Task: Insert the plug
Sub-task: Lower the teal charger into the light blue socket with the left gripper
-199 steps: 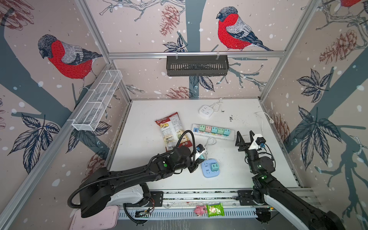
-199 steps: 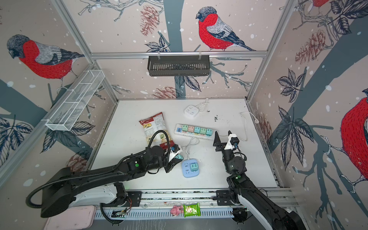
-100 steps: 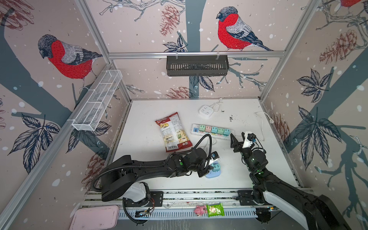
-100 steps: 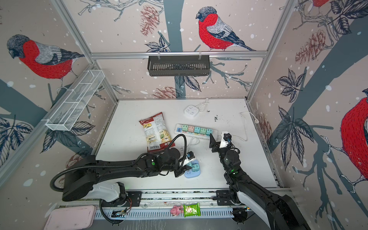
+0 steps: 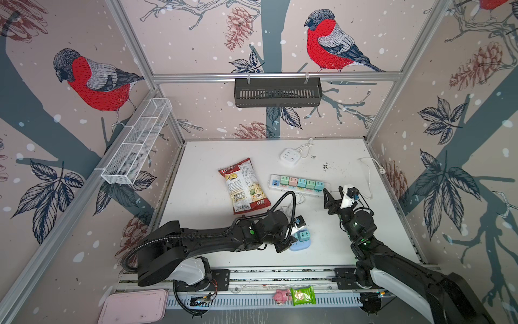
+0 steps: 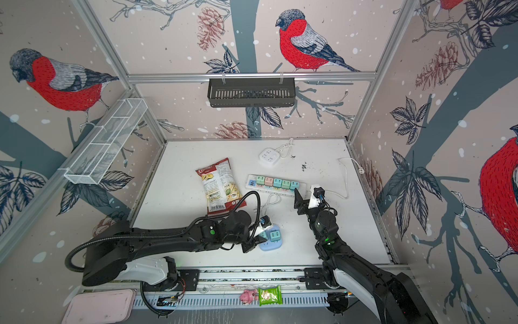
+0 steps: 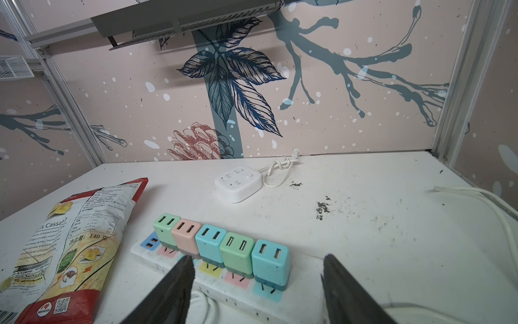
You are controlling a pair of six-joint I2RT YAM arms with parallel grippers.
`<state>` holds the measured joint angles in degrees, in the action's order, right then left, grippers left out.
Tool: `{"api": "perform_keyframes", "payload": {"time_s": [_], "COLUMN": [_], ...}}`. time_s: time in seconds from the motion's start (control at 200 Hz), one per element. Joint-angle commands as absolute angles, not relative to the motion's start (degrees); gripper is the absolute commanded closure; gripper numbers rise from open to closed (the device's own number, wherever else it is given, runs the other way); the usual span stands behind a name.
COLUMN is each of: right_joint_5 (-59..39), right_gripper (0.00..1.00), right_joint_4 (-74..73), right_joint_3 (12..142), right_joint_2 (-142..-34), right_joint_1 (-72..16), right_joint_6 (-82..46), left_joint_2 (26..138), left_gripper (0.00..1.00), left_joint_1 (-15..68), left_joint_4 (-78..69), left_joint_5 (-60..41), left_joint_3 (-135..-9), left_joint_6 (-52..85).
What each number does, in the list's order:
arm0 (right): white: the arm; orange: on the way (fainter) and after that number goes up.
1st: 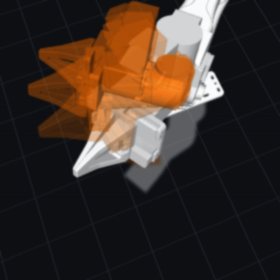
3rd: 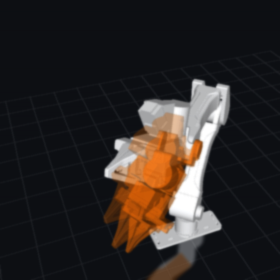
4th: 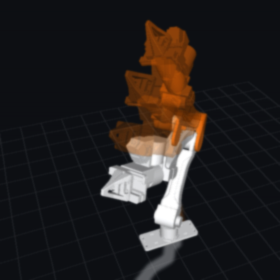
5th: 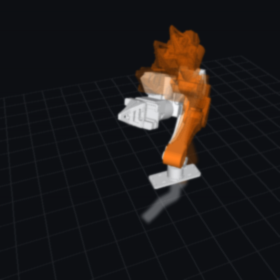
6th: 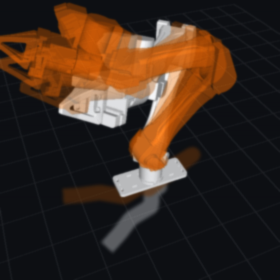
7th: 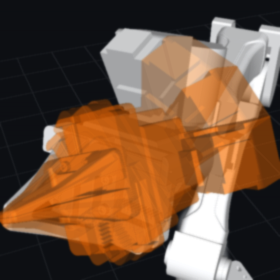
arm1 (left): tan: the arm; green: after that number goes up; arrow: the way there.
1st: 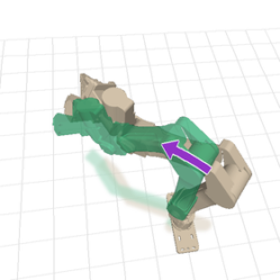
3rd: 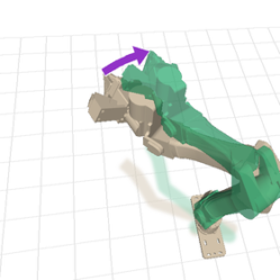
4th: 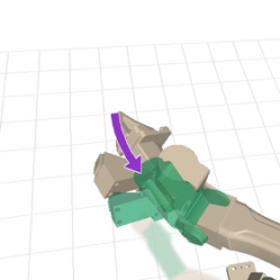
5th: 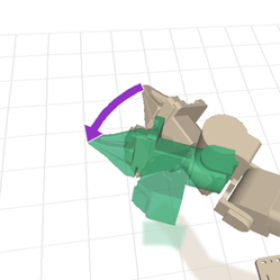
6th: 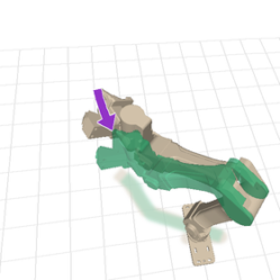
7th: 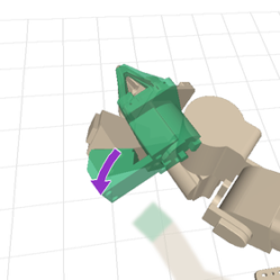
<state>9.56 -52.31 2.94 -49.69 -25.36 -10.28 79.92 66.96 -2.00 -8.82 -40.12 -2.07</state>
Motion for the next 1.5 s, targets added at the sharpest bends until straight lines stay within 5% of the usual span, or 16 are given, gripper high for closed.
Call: {"api": "perform_keyframes", "payload": {"time_s": [0.0, 1.496], "right_joint_5": [9.4, 9.4], "right_gripper": [0.27, 0.27], "right_joint_4": [-52.9, -52.7], "right_joint_3": [3.5, 3.8], "right_joint_2": [-49.9, -50.5], "right_joint_1": [-25.3, -25.6], "right_joint_6": [-10.2, -10.0], "left_joint_2": [80.7, 90.9], "left_gripper": [1.0, 1.0], "left_joint_1": [67.1, 67.9], "left_joint_4": [-1.2, 5.4], "left_joint_5": [-9.5, -3.1], "left_joint_3": [-41.0, -47.2], "left_joint_6": [-1.8, -0.1]}}
